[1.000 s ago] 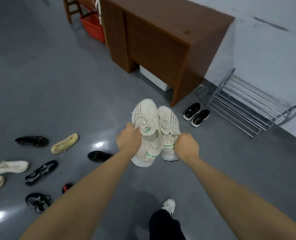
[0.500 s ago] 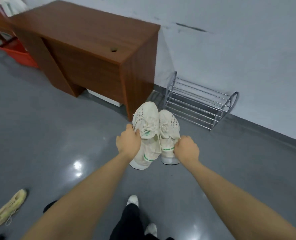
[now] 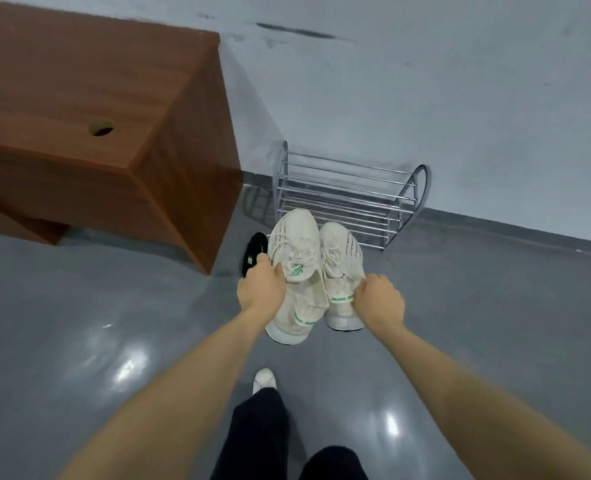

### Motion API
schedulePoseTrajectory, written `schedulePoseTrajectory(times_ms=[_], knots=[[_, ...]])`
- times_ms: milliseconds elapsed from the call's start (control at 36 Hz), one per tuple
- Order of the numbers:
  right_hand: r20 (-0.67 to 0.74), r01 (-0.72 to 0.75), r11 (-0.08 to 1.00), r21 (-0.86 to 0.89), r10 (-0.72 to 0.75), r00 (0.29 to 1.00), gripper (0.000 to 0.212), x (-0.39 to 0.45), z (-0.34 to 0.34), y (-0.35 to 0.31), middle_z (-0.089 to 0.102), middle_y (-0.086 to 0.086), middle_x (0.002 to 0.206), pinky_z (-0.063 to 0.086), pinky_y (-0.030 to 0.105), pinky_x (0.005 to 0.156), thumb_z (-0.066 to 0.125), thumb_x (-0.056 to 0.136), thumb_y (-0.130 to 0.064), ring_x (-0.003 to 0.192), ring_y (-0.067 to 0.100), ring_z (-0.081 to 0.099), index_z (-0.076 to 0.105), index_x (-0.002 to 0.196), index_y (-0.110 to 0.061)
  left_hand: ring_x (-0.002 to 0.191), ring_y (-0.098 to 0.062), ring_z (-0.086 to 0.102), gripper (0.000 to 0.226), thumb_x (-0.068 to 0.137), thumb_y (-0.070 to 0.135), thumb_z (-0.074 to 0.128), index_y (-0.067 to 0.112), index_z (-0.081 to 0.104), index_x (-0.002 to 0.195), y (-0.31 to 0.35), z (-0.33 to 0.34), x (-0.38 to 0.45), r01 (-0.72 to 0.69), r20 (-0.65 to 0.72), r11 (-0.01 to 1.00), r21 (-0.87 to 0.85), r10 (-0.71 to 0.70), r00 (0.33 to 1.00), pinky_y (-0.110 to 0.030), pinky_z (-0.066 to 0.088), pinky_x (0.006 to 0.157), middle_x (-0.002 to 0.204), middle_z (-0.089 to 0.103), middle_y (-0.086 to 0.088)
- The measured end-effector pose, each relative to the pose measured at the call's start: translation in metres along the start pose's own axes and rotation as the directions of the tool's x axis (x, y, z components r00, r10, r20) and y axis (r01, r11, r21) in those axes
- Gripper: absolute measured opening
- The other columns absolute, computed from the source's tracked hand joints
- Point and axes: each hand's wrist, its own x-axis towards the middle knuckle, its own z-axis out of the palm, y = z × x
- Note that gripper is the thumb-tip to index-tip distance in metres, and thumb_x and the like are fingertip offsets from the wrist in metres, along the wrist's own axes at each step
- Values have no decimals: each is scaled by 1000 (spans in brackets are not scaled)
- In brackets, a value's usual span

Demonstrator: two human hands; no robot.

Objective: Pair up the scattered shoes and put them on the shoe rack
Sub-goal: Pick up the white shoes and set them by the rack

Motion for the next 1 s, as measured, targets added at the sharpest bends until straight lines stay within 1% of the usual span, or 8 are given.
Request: schedulePoseTrajectory(times_ms=[56,167,306,528,667,806,889,1000], knots=[[18,-52,998,23,52,998,22,24,4,-3,56,16,107,40,33,71,37,93,-10,79,28,48,56,95,1,103,-34,57,27,100,27,40,5,47,113,7,6,30,16,45,1000,1,-16,999,-37,42,82,111,62,-15],[61,-137,988,76,133,989,24,63,7,-3,56,19,110,43,36,80,38,93,-11,97,38,57,57,98,3,105,-34,57,29,99,30,41,5,49,113,21,19,76,26,120,998,60,-33,992,-38,44,83,112,61,-15],[107,-210,973,100,200,974,26,123,11,10,56,19,107,43,34,78,37,92,-10,97,38,57,59,96,3,103,-35,58,29,99,32,39,7,49,110,47,48,130,-28,184,986,166,-3,983,-38,44,83,109,63,-15],[149,-154,983,98,139,979,27,222,44,40,61,16,105,30,29,72,37,95,-17,97,34,58,60,98,-3,98,-35,59,28,100,30,39,4,47,107,82,102,209,-20,188,988,150,-9,982,-38,45,76,106,62,-16],[216,-191,956,223,143,966,21,276,90,51,61,21,102,41,33,72,41,86,-9,93,37,58,58,95,1,103,-36,57,28,99,27,41,3,46,113,78,156,260,50,206,992,118,-74,976,-41,46,80,111,61,-18],[253,-239,938,253,174,952,19,330,153,67,60,20,100,38,30,69,43,84,-7,92,36,58,58,93,0,103,-37,57,26,99,24,42,4,47,114,57,222,311,83,227,993,83,-100,969,-42,48,83,112,61,-20],[267,-268,921,281,194,944,7,361,208,78,60,19,92,37,29,65,44,80,-7,76,30,54,50,78,-9,97,-37,59,24,98,24,43,5,48,110,33,270,346,84,218,995,61,-95,971,-42,48,79,107,62,-20],[273,-300,911,282,224,936,16,389,274,99,47,15,81,33,31,62,44,80,-5,71,25,41,38,66,-10,93,-37,58,21,99,22,42,3,49,105,3,333,378,26,222,997,70,-41,974,-37,43,72,102,62,-20]])
